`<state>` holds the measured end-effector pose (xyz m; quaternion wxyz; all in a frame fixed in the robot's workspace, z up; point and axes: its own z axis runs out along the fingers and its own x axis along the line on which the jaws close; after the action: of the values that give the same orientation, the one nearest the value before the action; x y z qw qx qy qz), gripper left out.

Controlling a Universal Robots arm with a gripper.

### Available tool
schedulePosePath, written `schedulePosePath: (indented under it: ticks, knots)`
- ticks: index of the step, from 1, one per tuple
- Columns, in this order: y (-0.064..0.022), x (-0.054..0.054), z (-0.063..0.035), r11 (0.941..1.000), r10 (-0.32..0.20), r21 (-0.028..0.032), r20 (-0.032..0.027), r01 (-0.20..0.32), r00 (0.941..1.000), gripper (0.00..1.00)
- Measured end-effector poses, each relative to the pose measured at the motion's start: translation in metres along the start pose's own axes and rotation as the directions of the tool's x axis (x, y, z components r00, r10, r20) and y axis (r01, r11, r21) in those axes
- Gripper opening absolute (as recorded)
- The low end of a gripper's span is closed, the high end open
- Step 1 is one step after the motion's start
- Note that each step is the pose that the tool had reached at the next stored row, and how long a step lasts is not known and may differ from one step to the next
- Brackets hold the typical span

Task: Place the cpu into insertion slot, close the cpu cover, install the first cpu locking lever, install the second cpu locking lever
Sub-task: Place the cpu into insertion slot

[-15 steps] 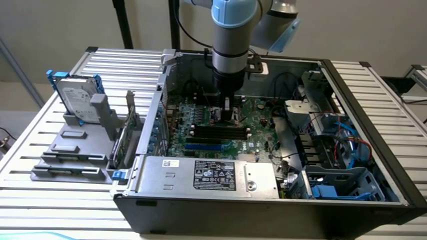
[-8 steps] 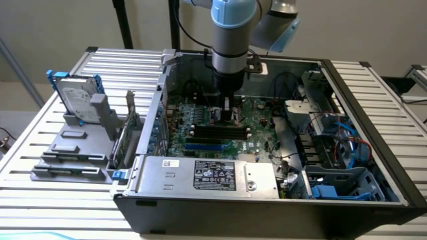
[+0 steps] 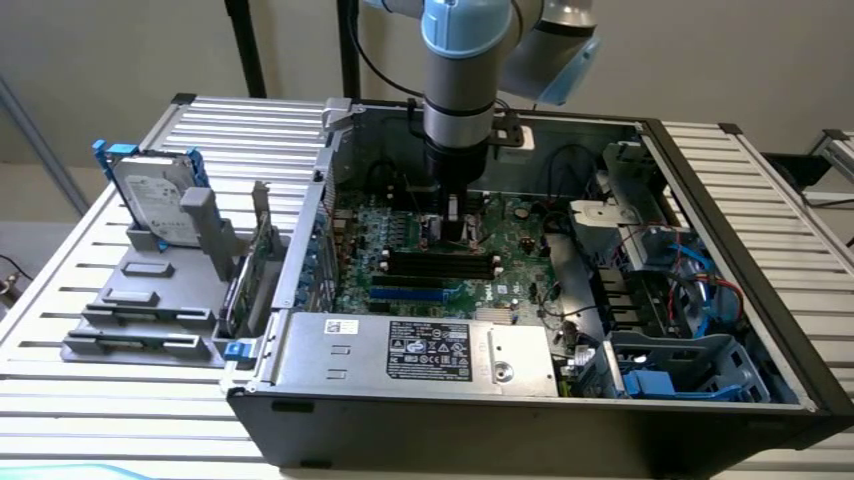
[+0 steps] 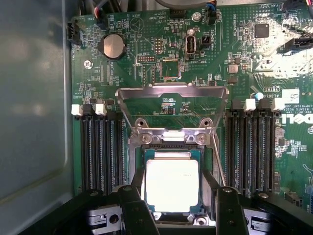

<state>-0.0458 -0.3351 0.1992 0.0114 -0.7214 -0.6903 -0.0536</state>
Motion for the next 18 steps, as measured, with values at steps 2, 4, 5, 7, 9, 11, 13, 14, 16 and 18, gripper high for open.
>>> schedulePosePath:
  ticks: [2, 4, 5, 7, 9, 11, 13, 14, 16, 18]
  knots:
    - [-0.0001, 0.0002, 0.0006, 1.0, 0.0, -0.0001, 0.0011, 0.0, 1.0, 0.54]
    - [-0.0001, 0.0004, 0.0011, 1.0, 0.0, -0.0002, 0.0024, 0.0, 1.0, 0.54]
    - [-0.0001, 0.0004, 0.0013, 1.0, 0.0, -0.0001, 0.0032, 0.0, 1.0, 0.54]
    - [-0.0002, 0.0005, 0.0015, 1.0, 0.0, -0.0002, 0.0045, 0.0, 1.0, 0.54]
    - [-0.0002, 0.0006, 0.0016, 1.0, 0.0, -0.0003, 0.0061, 0.0, 1.0, 0.54]
    - [-0.0002, 0.0006, 0.0017, 1.0, 0.0, -0.0005, 0.0082, 0.0, 1.0, 0.54]
    - [-0.0002, 0.0006, 0.0016, 1.0, -0.001, -0.0006, 0.0106, 0.001, 0.9999, 0.54]
    - [-0.0002, 0.0006, 0.0016, 1.0, -0.001, -0.0005, 0.0116, 0.001, 0.9999, 0.54]
    - [-0.0002, 0.0006, 0.0017, 1.0, -0.001, -0.0007, 0.0134, 0.001, 0.9999, 0.54]
    - [-0.0002, 0.0006, 0.0016, 1.0, -0.001, -0.0007, 0.0143, 0.001, 0.9999, 0.54]
